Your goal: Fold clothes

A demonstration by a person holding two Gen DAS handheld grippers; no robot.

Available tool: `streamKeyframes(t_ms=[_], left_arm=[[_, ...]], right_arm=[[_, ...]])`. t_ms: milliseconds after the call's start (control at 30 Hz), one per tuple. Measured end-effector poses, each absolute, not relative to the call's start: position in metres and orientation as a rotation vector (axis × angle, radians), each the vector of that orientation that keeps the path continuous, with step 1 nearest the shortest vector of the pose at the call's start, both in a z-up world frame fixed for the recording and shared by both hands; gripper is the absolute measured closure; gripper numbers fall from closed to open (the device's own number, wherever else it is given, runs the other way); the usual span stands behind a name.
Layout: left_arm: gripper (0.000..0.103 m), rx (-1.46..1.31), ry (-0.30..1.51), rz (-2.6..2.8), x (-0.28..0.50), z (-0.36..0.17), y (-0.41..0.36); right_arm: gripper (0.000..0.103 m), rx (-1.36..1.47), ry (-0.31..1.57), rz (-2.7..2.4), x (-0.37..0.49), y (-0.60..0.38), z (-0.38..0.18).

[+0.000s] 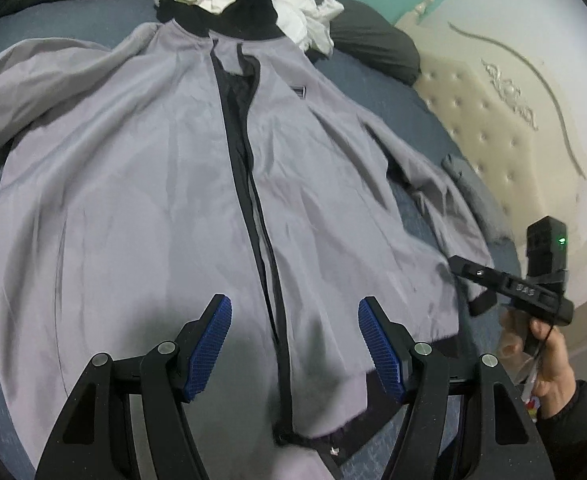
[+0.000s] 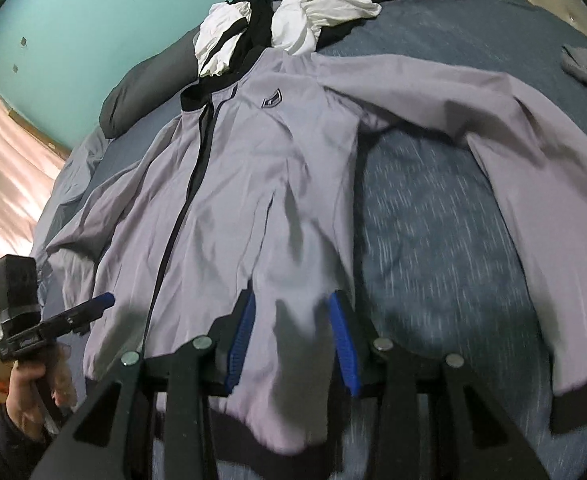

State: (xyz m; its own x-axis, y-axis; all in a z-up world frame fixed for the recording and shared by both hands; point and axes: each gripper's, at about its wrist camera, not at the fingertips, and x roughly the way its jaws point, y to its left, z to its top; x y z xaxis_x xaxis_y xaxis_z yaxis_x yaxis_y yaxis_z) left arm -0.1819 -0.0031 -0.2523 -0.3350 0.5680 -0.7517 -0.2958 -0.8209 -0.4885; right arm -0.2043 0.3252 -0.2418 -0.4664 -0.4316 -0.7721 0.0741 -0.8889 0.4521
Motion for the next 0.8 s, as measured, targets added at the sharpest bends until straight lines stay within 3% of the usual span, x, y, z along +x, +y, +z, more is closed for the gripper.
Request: streamKeyframes(t_ms=[100, 333, 667, 800], left_arm=[[0.034, -1.413, -0.325, 2.146, -0.171, -0.259, 0.007], [0.035, -1.485, -0.267, 2.136, -0.159, -0.280, 0.016], [0.093, -1.483, -0.268, 2.077, -0.146, -0.290, 0.024], [0.096, -1.468, -0.239, 2.061, -0.141, -0.283, 0.030]], right_arm=[[0.053, 1.422, -0.579, -2.388, -0.189, 0.334, -0.244], [0.053, 1.424, -0.600, -2.351, -0.163, 0.337, -0.248], [0.053, 1.465, -0.662, -2.334, -0.145, 0.344, -0.262], [0.053, 1.460, -0.676, -2.327, -0.141, 0.345, -0.262]])
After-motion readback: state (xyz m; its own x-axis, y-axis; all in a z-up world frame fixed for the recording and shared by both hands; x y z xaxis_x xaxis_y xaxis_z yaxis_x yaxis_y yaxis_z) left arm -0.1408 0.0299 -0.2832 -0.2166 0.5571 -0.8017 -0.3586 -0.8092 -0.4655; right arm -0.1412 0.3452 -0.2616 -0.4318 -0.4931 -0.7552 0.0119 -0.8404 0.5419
